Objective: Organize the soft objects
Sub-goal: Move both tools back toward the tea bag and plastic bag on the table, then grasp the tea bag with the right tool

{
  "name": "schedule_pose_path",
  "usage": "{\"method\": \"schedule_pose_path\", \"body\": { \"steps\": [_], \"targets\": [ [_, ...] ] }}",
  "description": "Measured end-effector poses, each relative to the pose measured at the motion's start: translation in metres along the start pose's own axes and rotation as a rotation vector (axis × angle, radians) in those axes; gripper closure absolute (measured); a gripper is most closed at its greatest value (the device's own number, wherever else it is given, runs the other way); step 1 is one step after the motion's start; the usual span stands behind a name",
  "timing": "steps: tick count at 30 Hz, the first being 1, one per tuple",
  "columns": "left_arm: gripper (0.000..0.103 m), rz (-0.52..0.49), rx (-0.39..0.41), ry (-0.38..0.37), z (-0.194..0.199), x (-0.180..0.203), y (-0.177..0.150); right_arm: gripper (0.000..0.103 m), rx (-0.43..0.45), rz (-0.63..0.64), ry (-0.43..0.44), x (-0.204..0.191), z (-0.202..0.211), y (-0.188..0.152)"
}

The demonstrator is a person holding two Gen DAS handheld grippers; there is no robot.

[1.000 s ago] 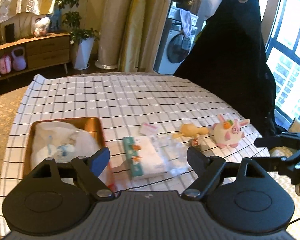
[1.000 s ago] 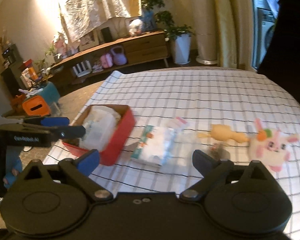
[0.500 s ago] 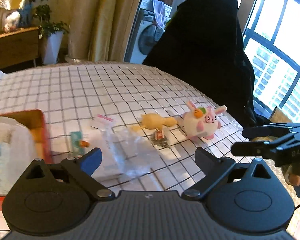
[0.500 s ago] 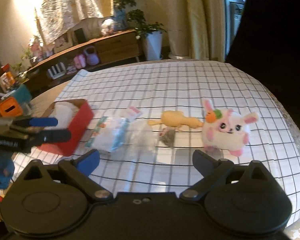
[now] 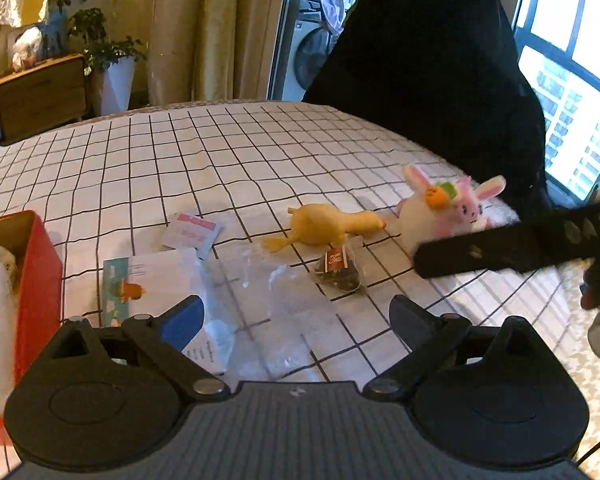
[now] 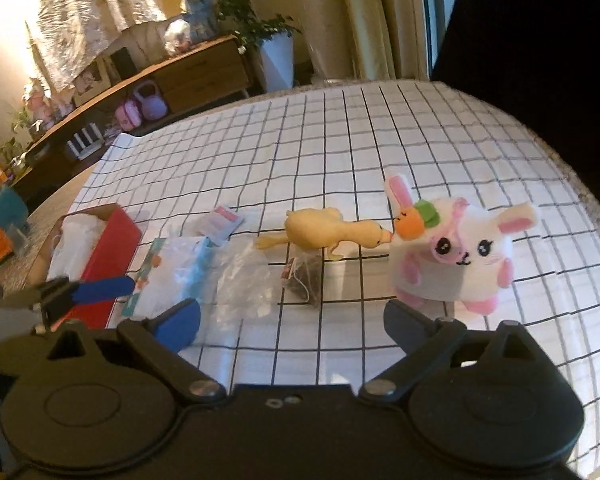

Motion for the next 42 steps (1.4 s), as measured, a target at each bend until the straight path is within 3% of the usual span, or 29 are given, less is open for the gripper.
{"method": "schedule_pose_path", "body": {
  "steps": [9,16,23,26,30,38,39,42],
  "targets": [
    [0.004,-0.055,-0.028,0.056,-0.037,0.013,-0.005,0.012,-0.081,-0.029,-0.014,-0.004,-0.051,0.014],
    [0.005,-0.046,-0.047,0.064,-0.056,0.011,-0.008,0.023,-0.128,-0.037,-0.04,0.0,-0.082,0.021],
    [0.031,-0.059,-0.075,0.069,-0.066,0.011,-0.012,0.027,-0.157,-0.037,-0.054,0.002,-0.098,0.019],
    [0.042,-0.046,-0.096,0.061,-0.07,0.007,-0.015,0.033,-0.165,-0.03,-0.063,0.001,-0.103,0.018],
    [0.048,-0.047,-0.089,0.07,-0.069,0.005,-0.015,0.045,-0.172,-0.03,-0.066,0.003,-0.107,0.015],
    [0.08,-0.011,-0.095,0.081,-0.066,-0.002,-0.011,0.069,-0.162,-0.011,-0.094,0.006,-0.108,0.014],
    [0.088,-0.005,-0.096,0.088,-0.066,-0.005,-0.01,0.073,-0.163,-0.008,-0.094,0.006,-0.108,0.014],
    [0.094,0.019,-0.096,0.09,-0.064,-0.011,-0.009,0.084,-0.16,0.013,-0.11,0.005,-0.107,0.012]
  ]
}}
Point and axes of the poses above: each gripper's, at about its wrist camera, not at the fingertips, and z roughly against the way its jaws point, x to its right, y to its top, the point moved 4 cm from there along -z, roughly the way its jaws point, and after that the axes turned 2 degrees about x, right-handed, at the moved point
